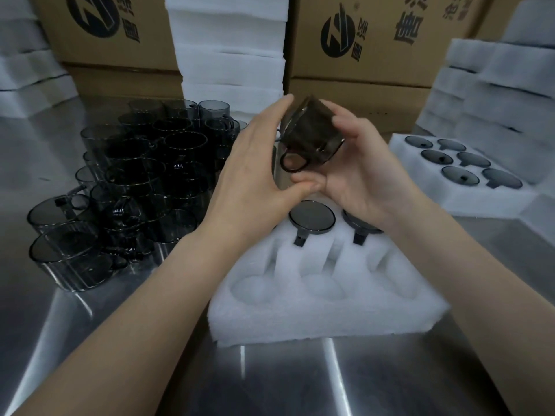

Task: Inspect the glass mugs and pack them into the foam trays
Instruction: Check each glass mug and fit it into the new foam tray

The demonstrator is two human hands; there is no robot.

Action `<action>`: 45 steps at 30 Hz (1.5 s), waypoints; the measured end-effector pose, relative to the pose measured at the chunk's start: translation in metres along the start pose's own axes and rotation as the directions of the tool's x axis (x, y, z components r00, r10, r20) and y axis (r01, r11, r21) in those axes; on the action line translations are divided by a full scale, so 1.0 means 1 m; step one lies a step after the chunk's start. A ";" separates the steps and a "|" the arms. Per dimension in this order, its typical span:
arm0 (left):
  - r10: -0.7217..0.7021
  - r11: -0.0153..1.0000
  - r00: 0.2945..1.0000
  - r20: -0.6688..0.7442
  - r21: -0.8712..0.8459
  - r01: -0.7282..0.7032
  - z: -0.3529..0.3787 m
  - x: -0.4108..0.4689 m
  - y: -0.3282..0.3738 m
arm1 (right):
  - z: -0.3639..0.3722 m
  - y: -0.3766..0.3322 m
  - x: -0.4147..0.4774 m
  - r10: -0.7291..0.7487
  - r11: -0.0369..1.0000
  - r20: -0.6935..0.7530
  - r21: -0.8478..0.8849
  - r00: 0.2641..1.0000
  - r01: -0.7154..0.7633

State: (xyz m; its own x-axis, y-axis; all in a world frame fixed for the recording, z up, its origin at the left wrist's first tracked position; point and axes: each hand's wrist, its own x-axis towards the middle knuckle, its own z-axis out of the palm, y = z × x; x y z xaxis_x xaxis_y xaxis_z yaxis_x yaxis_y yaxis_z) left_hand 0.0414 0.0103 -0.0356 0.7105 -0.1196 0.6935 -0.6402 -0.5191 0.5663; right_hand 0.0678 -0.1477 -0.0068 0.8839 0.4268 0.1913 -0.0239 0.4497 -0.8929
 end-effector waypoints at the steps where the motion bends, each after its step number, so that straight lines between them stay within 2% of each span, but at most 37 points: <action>1: 0.012 1.000 1.000 -0.001 0.008 -0.012 0.000 0.000 0.001 | 0.000 0.000 0.001 0.028 1.000 0.036 0.004 0.999 -0.028; 6: 0.057 0.998 0.998 -0.023 0.016 -0.057 -0.001 -0.001 0.004 | -0.001 0.006 0.000 0.049 0.995 0.095 -0.090 0.994 -0.040; 9: 0.030 1.000 0.999 -0.025 0.007 -0.030 0.000 -0.001 0.006 | 0.000 0.007 0.001 -0.039 0.951 -0.032 -0.308 0.999 0.027; 11: 0.028 0.999 0.999 -0.023 0.028 -0.027 0.001 -0.002 0.007 | 0.000 0.008 0.001 -0.180 0.850 -0.061 -0.511 0.982 0.124; 13: 0.041 0.997 0.999 -0.014 0.065 -0.040 0.001 -0.001 0.008 | 0.001 0.009 -0.003 -0.298 0.738 -0.001 -0.635 0.954 0.230; 16: 0.042 0.995 0.999 0.009 0.095 -0.043 0.000 -0.001 0.007 | 0.002 0.013 -0.006 -0.313 0.573 0.105 -0.772 0.944 0.276; 20: 0.033 0.997 0.999 0.004 0.071 -0.034 0.000 -0.001 0.010 | 0.001 0.015 -0.004 -0.330 0.400 0.135 -0.876 0.934 0.268; 22: 0.031 0.998 0.999 -0.026 0.047 -0.030 0.000 -0.002 0.012 | 0.000 0.014 -0.005 -0.342 0.355 0.130 -0.899 0.931 0.256; 24: 0.002 1.000 0.999 -0.043 0.027 0.000 -0.001 -0.002 0.014 | 0.000 0.014 -0.005 -0.344 0.368 0.121 -0.895 0.931 0.253; 27: -0.026 1.000 0.999 -0.045 0.005 0.027 -0.001 -0.003 0.014 | 0.001 0.014 -0.004 -0.349 0.443 0.101 -0.858 0.932 0.259; 30: -0.029 1.000 0.999 -0.044 -0.007 0.029 0.000 -0.003 0.013 | 0.001 0.012 -0.003 -0.334 0.620 0.021 -0.749 0.942 0.236; 32: -0.003 1.000 0.999 -0.035 -0.014 0.003 0.000 -0.004 0.012 | 0.001 0.010 -0.002 -0.260 0.759 -0.042 -0.627 0.965 0.178; 36: 0.048 0.998 0.999 -0.025 -0.037 -0.049 -0.001 -0.004 0.011 | -0.002 0.008 0.002 -0.153 0.903 -0.073 -0.416 0.985 0.109; 41: 0.124 0.991 0.992 -0.007 -0.055 -0.124 0.003 -0.006 0.009 | -0.008 0.004 0.005 -0.008 0.988 -0.105 -0.157 0.994 -0.009; 43: 0.114 0.992 0.993 0.000 -0.052 -0.114 0.002 -0.006 0.008 | -0.009 0.006 0.006 0.089 0.994 -0.013 -0.062 0.996 -0.089; 45: 0.086 0.995 0.996 0.022 -0.062 -0.084 0.000 -0.004 0.008 | -0.010 0.008 0.006 0.141 0.989 0.078 -0.048 0.987 -0.138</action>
State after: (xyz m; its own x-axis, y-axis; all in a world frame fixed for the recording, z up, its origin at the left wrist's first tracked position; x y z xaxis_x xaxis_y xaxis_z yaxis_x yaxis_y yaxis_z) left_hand 0.0330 0.0067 -0.0340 0.6591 -0.1820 0.7297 -0.7146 -0.4537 0.5324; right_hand 0.0776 -0.1500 -0.0167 0.8323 0.5462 0.0946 -0.1228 0.3480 -0.9294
